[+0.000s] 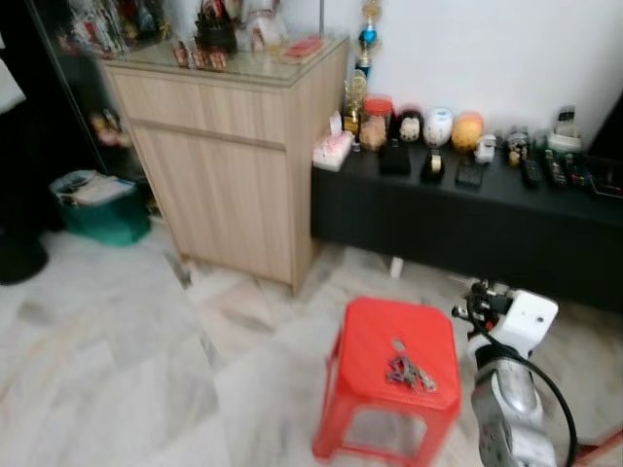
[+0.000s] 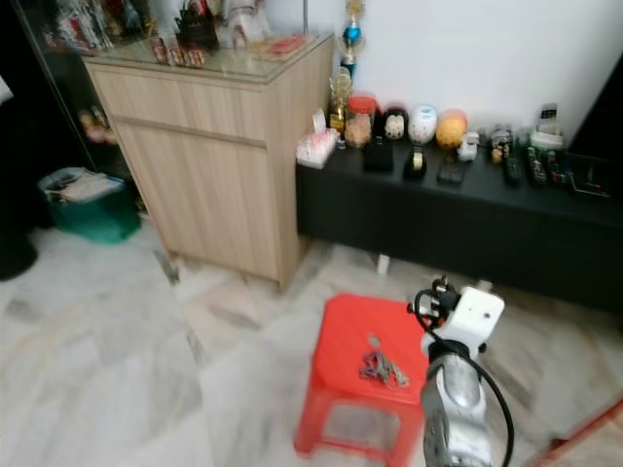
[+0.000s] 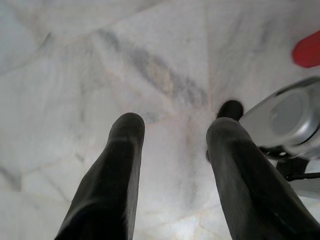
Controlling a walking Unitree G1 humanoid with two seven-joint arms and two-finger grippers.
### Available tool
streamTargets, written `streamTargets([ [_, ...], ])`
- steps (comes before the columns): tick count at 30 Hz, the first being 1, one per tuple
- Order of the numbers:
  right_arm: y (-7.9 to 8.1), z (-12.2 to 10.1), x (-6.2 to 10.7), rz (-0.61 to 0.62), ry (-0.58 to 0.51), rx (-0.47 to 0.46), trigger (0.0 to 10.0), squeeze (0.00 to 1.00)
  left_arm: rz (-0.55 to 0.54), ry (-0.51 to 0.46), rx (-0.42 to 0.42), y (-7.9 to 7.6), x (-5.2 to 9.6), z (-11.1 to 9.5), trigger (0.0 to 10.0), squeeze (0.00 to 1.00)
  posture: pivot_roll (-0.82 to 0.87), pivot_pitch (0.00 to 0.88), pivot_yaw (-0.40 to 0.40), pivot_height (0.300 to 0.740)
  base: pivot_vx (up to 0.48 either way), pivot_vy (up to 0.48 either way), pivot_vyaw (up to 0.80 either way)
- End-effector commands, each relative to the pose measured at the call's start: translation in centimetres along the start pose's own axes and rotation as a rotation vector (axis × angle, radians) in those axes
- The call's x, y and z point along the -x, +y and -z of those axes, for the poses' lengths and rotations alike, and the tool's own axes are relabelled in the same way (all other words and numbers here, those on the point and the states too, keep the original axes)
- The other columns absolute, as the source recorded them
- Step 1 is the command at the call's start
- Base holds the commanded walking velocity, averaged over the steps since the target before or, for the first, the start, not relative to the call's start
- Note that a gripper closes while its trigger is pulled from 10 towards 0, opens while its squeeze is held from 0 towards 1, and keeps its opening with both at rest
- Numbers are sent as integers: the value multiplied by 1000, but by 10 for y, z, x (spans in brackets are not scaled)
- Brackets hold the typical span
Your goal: Hang keys on a hook
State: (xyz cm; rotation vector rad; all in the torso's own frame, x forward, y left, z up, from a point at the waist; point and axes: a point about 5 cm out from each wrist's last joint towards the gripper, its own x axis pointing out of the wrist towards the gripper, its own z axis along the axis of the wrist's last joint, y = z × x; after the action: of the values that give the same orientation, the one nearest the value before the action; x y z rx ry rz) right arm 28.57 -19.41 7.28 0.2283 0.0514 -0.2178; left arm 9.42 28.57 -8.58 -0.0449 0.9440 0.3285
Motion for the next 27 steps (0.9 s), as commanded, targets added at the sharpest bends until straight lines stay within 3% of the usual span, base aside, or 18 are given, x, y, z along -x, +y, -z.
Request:
streamTargets([
  [1, 2, -6, -1, -3, -29, 5, 10000, 0, 5, 0, -6, -1, 0, 0, 10000, 0, 83, 0, -68, 718, -349, 0, 0],
  [11, 1, -6, -1, 29, -38, -10, 10000, 0, 16, -20, 0, -9, -2, -4, 10000, 0, 85, 0, -66, 718, -344, 0, 0],
  [19, 0, -9, -1, 51, -52, -18, 10000, 0, 20, -33, 9, -2, -1, -6, 10000, 0, 87, 0, -65, 718, -331, 0, 0],
  [27, 0, -10, -1, 67, -60, -16, 10000, 0, 16, -44, 18, 6, 0, -9, 10000, 0, 87, 0, -64, 718, 0, 0, 0],
])
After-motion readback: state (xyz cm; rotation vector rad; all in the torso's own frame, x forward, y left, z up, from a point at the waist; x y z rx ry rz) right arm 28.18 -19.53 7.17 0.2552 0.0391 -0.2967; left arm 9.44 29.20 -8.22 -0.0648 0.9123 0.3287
